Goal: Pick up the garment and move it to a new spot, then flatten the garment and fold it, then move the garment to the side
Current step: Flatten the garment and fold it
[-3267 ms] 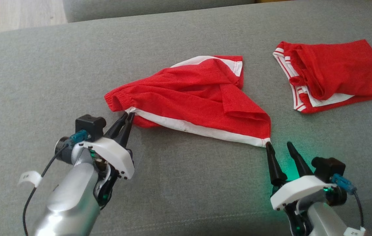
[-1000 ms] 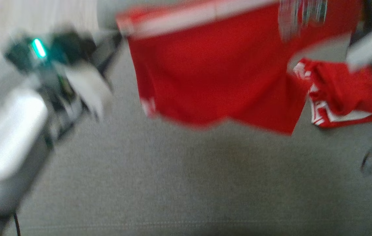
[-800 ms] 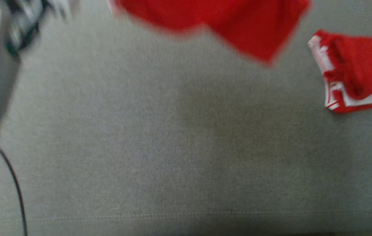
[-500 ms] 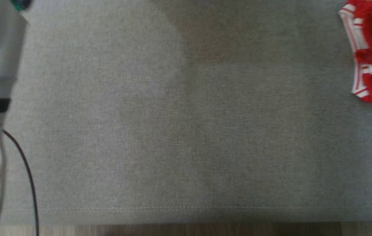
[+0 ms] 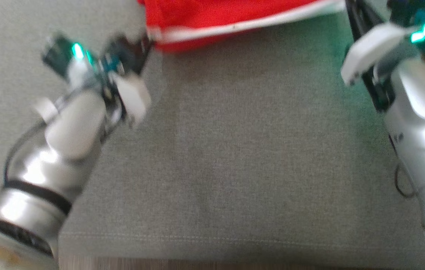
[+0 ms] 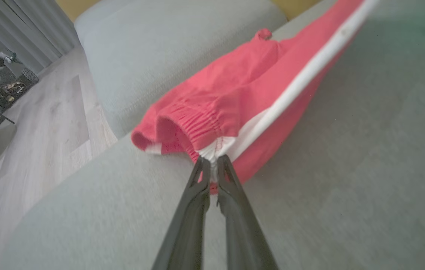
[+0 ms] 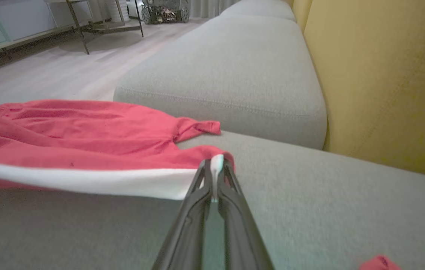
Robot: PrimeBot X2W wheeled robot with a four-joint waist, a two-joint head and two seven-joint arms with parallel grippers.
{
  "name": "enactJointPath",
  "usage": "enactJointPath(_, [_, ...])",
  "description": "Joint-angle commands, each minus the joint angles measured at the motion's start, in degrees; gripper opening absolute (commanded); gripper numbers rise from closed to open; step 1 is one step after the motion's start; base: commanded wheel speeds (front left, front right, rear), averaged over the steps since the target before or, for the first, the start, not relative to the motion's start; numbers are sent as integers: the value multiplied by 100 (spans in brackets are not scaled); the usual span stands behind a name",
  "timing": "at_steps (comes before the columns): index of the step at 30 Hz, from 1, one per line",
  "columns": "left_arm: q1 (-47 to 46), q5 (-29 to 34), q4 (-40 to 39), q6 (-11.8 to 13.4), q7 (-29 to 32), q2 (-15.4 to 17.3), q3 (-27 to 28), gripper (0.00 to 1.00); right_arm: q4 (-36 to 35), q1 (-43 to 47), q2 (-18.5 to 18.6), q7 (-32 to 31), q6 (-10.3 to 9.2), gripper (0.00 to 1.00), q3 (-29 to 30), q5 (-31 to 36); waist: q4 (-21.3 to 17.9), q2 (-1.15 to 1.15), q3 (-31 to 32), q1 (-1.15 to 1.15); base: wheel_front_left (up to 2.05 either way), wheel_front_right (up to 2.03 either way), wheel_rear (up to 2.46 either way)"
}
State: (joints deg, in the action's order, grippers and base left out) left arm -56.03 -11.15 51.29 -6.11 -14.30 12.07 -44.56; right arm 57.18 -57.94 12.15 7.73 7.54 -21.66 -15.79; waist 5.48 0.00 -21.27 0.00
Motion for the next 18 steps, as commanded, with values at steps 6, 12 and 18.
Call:
enactJointPath(6, [681, 22, 29, -67, -67, 220, -199, 0, 225, 586, 369, -156, -5, 0, -730, -420, 24, 0, 696, 0, 0, 0, 0])
enactJointPath(12, [1198, 56, -128, -48, -68, 270, -326, 0, 177, 1050, 711, -565, -5, 0, -1329, -892, -14, 0, 1031, 0, 0, 0, 0])
enactJointPath(18, [1728, 73, -357, 34, -69, 265, -431, 0, -351, 1547, 1303, -1129, -5, 0, -2158, -1558, -71, 0, 1395, 0, 0, 0, 0])
